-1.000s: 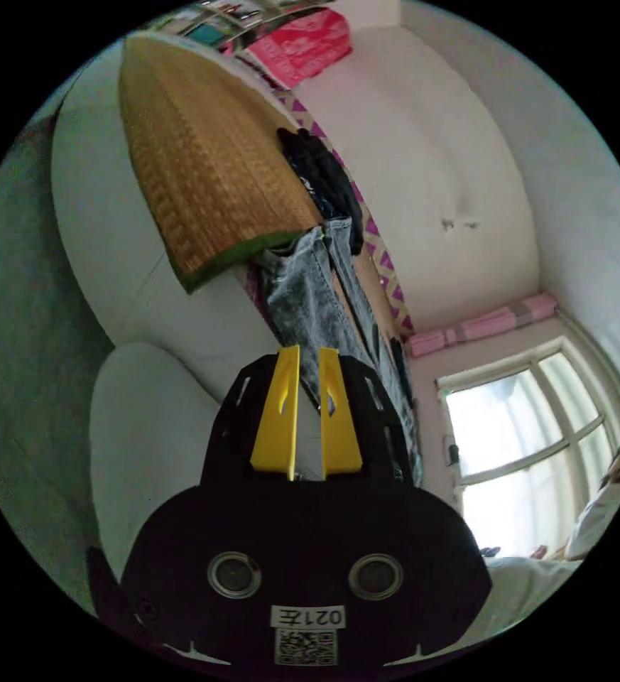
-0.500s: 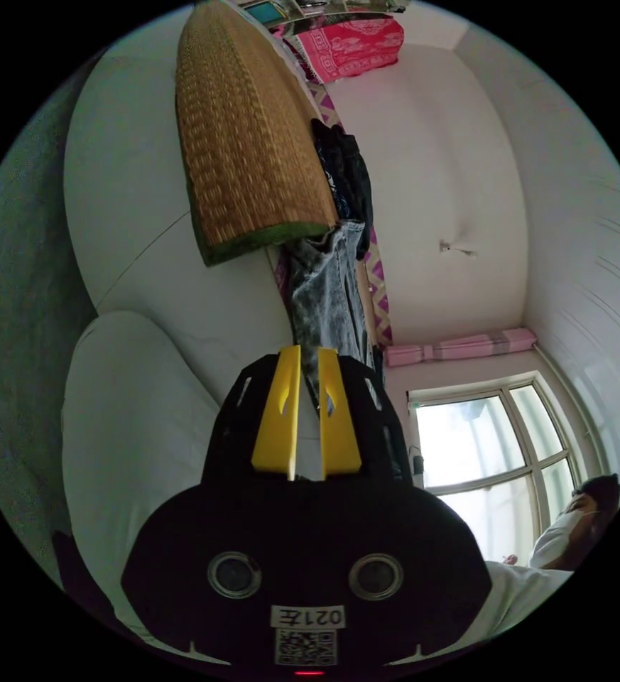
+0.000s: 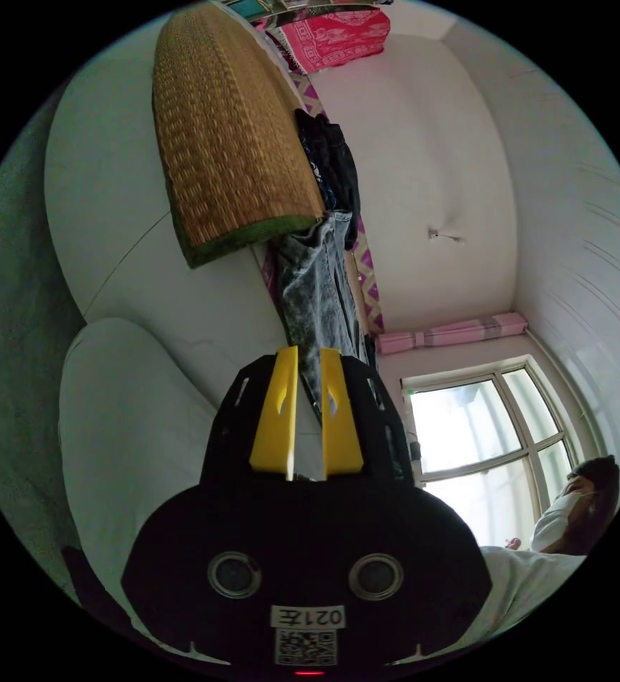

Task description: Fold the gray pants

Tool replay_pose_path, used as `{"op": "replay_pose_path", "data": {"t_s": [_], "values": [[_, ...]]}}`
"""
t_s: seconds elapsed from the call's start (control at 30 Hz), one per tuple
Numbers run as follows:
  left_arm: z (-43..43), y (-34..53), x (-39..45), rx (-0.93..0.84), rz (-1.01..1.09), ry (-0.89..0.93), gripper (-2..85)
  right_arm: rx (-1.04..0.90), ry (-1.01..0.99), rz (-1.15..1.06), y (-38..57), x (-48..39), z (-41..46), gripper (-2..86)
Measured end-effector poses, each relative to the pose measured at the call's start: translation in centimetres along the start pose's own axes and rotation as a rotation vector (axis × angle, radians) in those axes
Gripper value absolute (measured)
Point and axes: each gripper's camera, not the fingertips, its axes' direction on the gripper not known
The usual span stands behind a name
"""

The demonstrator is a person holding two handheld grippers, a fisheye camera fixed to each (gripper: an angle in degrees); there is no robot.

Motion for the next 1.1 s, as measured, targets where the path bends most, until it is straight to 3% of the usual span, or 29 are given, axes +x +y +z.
{"op": "replay_pose_path", "data": {"t_s": [0.77,1.1], "values": [[3.3,-1.8,2.7,-0.026,-0.060,-0.090,5.4,-0.047,0.000,0.013,-2.8,1.1,4.4,6.6],[7.0,-1.9,3.1,-0.035,-0.091,-0.004,3.1,-0.054,-0.013,0.016,-4.1,1.6,5.8,6.3]]}}
